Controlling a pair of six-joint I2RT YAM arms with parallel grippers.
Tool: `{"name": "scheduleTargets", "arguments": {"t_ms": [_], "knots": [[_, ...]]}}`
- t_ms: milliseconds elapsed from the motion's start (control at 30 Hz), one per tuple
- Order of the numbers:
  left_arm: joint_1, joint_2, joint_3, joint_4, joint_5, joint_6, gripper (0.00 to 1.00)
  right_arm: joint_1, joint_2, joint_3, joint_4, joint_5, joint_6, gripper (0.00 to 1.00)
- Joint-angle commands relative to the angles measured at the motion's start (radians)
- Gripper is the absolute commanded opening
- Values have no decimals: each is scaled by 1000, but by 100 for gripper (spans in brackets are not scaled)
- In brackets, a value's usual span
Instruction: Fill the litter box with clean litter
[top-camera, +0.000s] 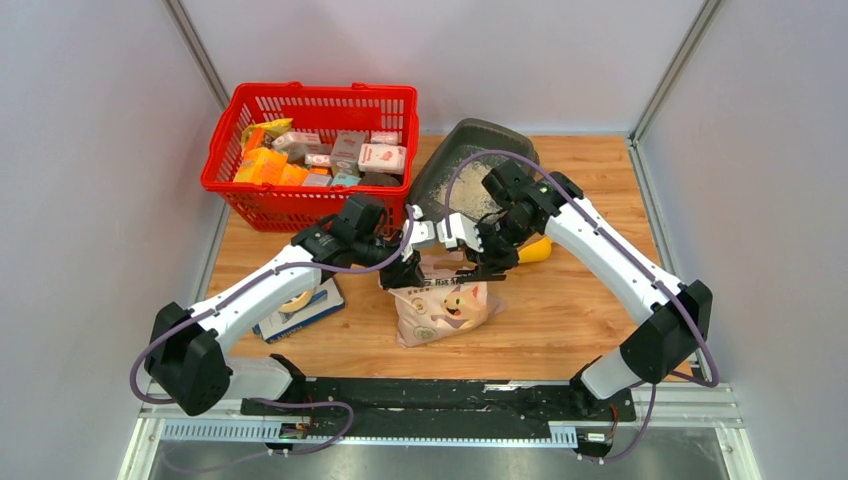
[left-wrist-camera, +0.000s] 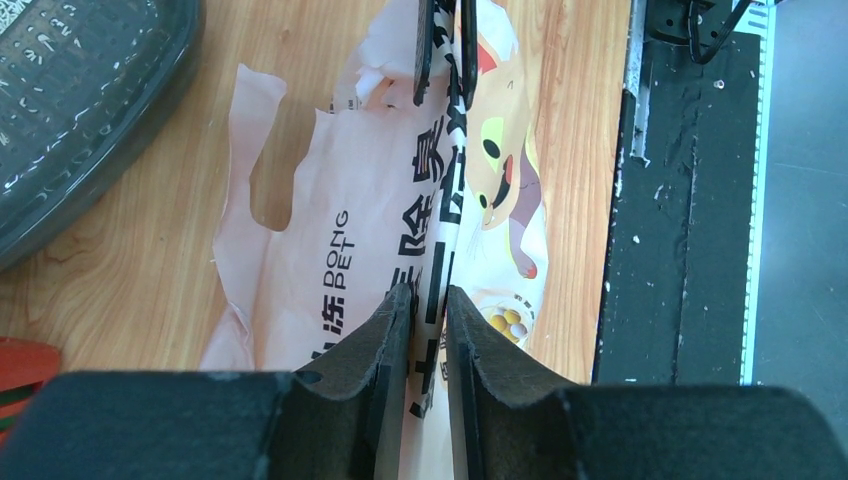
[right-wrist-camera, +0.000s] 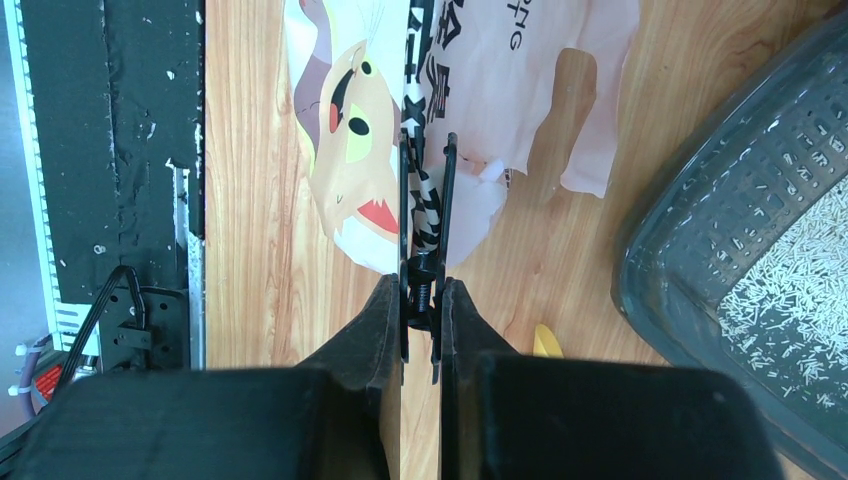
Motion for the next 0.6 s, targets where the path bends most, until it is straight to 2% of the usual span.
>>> {"name": "scheduleTargets", "arguments": {"t_ms": [0,67,167,333,567], "knots": [[7,-34,-16,2,4,-16,26,25,19,22,-106,-60,13,0],[12,-39,-19,1,2,-21,26,30,20,20,-104,-66,14,0],[16,-42,-25,2,-5,-22,20,41,25,20,-104,-86,14,0],[24,-54,-27,7,1,-29,0,53,40,28,-106,-101,16,0],[35,-69,-14,7,30,-41,0,73,48,54,-98,-40,77,0]]}}
